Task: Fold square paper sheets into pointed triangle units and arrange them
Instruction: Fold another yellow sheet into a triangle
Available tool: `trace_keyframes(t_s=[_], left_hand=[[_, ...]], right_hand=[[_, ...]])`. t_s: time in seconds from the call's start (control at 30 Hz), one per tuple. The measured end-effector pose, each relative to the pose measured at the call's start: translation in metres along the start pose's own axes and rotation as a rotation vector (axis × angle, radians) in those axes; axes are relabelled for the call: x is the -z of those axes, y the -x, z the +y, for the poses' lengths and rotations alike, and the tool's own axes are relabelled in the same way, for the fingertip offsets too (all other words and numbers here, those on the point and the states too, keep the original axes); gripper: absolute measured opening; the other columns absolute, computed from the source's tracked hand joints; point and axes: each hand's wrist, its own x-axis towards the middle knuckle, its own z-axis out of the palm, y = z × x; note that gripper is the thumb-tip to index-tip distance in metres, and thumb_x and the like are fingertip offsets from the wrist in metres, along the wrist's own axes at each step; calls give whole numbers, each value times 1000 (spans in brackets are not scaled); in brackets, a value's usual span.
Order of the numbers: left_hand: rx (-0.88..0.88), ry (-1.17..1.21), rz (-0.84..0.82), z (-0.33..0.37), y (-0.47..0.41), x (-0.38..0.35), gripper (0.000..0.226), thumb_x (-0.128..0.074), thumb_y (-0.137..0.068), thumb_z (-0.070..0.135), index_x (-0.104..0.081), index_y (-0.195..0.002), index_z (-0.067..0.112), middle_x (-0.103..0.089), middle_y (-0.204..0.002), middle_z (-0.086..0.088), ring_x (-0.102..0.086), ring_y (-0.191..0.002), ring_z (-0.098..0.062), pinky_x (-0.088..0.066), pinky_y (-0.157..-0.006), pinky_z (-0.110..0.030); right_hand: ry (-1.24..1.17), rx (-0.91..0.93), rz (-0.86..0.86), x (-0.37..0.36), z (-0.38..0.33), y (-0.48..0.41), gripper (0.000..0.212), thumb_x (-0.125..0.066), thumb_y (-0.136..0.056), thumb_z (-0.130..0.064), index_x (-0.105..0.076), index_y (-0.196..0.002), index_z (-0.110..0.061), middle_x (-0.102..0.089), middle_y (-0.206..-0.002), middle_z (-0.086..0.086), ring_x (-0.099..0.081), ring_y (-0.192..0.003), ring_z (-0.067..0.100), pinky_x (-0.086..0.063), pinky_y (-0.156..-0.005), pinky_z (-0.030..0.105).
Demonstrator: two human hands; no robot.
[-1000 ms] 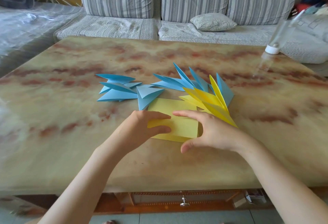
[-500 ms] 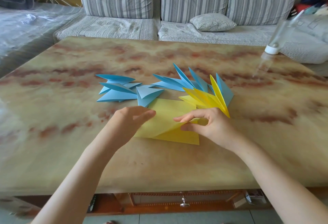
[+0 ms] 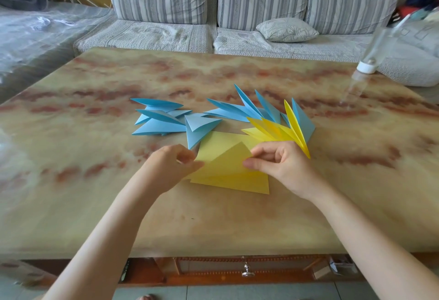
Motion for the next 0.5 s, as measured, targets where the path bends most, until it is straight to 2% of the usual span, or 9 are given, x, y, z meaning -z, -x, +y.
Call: trace_keyframes(t_s=[0.07, 0.13, 0.2, 0.27, 0.37, 0.5], left_hand=[[73, 102, 72, 1, -2, 9, 25, -59, -89, 43, -64, -90, 18, -64, -84, 3, -60, -82, -20, -41, -63, -27], [124, 120, 112, -1, -4, 17, 36, -49, -92, 50, -58, -92, 16, -65, -74, 1, -64, -72, -22, -45, -60, -29], [197, 86, 32, 1, -2, 19, 44, -41, -93, 56, -52, -94, 14, -68, -67, -5, -68, -64, -27, -48, -58, -29], [252, 141, -57, 4, 0, 13, 45, -42, -92, 58, -49, -93, 13, -69, -68, -13, -70, -59, -31, -49, -52, -29], [261, 374, -61, 13, 3, 8, 34, -57, -90, 48, -50, -92, 14, -69, -69, -18, -70, -55, -30, -51, -42, -27], [206, 562, -60, 11, 4, 8, 39, -71, -85, 16, -47, -114, 9, -72, -79, -14, -72, -61, -27, -56, -48, -28]], right_hand=[[-5, -6, 70, 1, 1, -2, 20, -74, -78, -8, -67, -70, -26, -71, -66, -12, -65, -68, 0, -48, -71, 13], [3, -7, 81, 1, 2, -3, 19, -74, -78, -10, -67, -71, -26, -73, -68, -11, -66, -70, 3, -48, -73, 14], [2, -8, 65, -1, 2, -2, 21, -74, -78, -9, -67, -69, -27, -72, -67, -12, -65, -70, 3, -48, -72, 14], [-16, -4, 50, -2, 1, -1, 23, -75, -76, -8, -67, -69, -28, -70, -65, -14, -63, -67, 0, -47, -70, 12], [1, 17, -12, -4, -3, 0, 20, -75, -75, -9, -69, -70, -27, -68, -65, -17, -59, -64, -4, -46, -68, 10], [-19, 12, -91, -3, -4, 2, 23, -74, -76, -3, -69, -71, -24, -66, -63, -19, -57, -64, -7, -44, -67, 8]])
